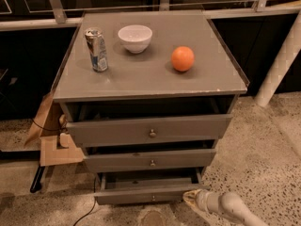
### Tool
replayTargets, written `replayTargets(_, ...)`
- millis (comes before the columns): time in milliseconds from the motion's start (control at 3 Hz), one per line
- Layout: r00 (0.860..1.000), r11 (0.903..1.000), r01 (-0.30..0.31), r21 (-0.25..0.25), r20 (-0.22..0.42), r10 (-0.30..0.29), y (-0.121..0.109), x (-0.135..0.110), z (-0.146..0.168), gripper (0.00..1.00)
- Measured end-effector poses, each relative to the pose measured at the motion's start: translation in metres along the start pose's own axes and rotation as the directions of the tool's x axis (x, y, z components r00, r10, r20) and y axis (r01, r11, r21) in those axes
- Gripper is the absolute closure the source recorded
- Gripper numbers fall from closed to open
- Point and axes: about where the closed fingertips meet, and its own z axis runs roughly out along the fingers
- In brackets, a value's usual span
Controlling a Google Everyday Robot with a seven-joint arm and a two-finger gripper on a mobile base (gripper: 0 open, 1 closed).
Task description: Close bottom drawer
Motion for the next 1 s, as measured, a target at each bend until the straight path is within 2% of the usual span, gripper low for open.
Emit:
replayTargets(333,1.000,0.9999,0.011,0.008,-0.007,-0.011,-0.013,0.005,0.014,1.00)
replayTargets(1000,0.997,0.9975,0.070,0.008,-0.020,-0.070,-0.050,0.004,0.041,1.00)
